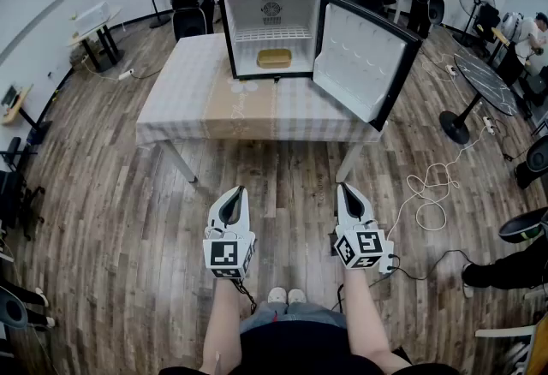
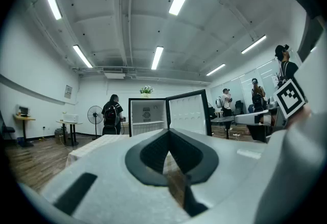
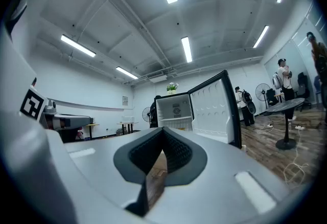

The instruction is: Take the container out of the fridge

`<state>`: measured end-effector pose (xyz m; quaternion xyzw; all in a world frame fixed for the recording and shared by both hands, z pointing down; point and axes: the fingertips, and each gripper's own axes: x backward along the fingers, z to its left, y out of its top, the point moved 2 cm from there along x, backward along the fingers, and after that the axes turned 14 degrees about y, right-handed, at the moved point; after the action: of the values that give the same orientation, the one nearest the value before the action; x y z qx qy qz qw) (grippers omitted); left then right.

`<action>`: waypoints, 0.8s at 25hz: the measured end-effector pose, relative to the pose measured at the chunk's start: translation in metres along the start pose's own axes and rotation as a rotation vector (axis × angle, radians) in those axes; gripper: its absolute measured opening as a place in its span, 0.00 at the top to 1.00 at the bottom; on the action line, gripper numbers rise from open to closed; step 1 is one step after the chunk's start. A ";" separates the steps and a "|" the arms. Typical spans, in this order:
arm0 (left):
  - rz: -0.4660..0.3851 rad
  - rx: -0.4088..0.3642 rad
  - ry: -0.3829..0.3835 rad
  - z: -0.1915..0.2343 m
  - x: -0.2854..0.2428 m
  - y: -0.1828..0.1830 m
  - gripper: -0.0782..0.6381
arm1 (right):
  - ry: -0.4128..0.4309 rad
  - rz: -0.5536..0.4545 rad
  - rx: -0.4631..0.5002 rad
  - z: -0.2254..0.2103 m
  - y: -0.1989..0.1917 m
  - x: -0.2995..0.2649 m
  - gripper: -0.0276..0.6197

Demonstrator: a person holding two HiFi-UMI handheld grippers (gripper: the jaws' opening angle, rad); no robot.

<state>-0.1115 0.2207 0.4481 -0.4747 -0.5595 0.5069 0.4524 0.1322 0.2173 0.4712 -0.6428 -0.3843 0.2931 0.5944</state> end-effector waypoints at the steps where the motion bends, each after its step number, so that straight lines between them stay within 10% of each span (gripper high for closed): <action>1: 0.000 0.001 0.001 0.001 -0.001 0.000 0.88 | 0.001 0.000 0.000 0.000 0.000 -0.001 0.95; 20: 0.015 0.004 -0.013 -0.003 -0.016 -0.009 0.88 | 0.018 -0.004 -0.012 -0.006 -0.005 -0.012 0.95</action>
<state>-0.1066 0.2047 0.4574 -0.4745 -0.5577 0.5147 0.4459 0.1299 0.2039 0.4757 -0.6484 -0.3818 0.2838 0.5944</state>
